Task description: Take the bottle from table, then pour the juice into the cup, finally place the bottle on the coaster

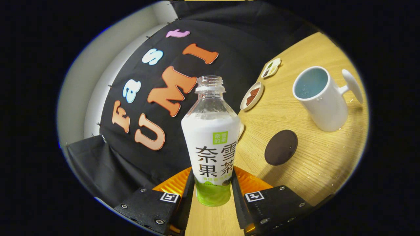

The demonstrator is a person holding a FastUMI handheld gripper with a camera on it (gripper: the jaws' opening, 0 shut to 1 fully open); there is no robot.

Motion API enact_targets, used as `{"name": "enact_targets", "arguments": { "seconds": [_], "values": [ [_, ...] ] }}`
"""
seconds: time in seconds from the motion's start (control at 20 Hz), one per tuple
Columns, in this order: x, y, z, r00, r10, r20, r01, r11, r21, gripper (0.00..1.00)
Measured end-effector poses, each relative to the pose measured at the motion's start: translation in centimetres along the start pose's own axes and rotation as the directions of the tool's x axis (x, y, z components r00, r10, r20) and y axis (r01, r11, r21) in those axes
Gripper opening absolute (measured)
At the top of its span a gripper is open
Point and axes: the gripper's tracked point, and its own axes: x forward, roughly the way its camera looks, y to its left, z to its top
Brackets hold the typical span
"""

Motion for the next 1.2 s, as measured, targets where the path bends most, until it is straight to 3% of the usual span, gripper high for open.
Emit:
{"name": "enact_targets", "arguments": {
  "seconds": [0.35, 1.2],
  "values": [
    [-0.2, -0.6, 0.8, 0.999, -0.028, 0.02, 0.024, 0.987, 0.158, 0.58],
    [-0.3, -0.3, 5.0, 0.995, -0.031, 0.09, -0.014, 0.884, 0.467, 0.58]
  ]
}}
